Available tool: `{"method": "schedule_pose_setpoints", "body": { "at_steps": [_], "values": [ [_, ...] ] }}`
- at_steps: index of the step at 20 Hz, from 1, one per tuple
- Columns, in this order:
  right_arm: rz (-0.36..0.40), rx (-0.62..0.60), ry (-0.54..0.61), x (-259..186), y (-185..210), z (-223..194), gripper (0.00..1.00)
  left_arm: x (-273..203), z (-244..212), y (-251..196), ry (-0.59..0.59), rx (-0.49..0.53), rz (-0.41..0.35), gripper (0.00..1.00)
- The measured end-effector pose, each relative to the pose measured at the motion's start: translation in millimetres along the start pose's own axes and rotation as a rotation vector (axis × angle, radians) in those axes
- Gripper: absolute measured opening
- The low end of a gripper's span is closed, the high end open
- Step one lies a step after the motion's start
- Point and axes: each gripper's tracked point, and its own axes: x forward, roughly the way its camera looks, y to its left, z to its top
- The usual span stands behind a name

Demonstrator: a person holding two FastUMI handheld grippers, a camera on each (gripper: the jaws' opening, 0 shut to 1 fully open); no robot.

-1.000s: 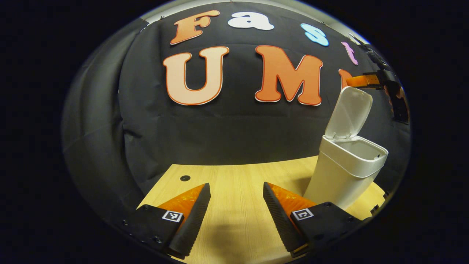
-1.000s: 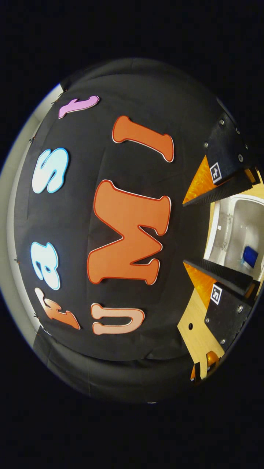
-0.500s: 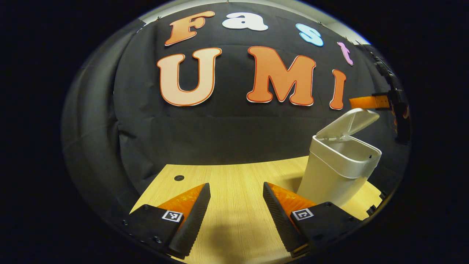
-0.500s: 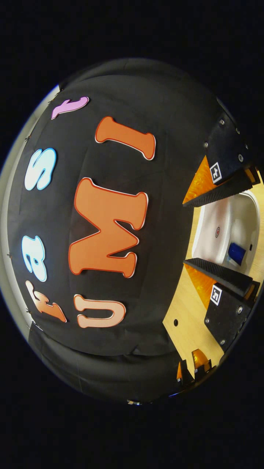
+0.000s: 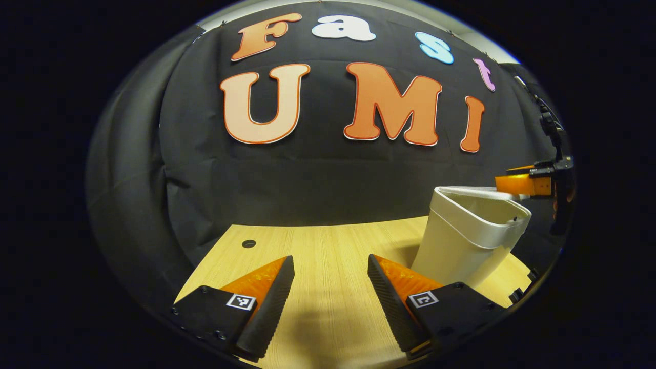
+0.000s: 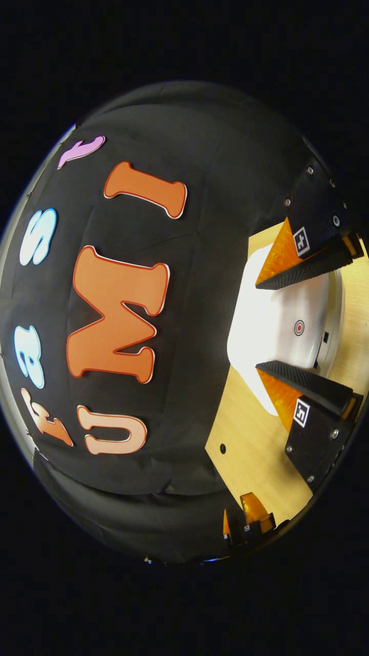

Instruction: Press the lid of the desktop garbage bin to open it, pick up the crumpled paper on the desktop and throw it into the bin, then pick up the pop can on the desktop and drop it into the bin, and finally close the garbage bin lid.

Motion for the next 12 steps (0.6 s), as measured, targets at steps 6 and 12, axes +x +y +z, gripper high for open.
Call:
{"method": "schedule_pose_setpoints", "body": {
  "at_steps": [6,12],
  "values": [
    [0.022,0.077,0.026,1,6,-22,0.85,0,-1,-15,0.012,0.007,-0.021,0.92],
    [0.014,0.129,0.008,-4,6,-34,0.70,1,2,-35,0.018,0.035,-0.055,0.93]
  ]
}}
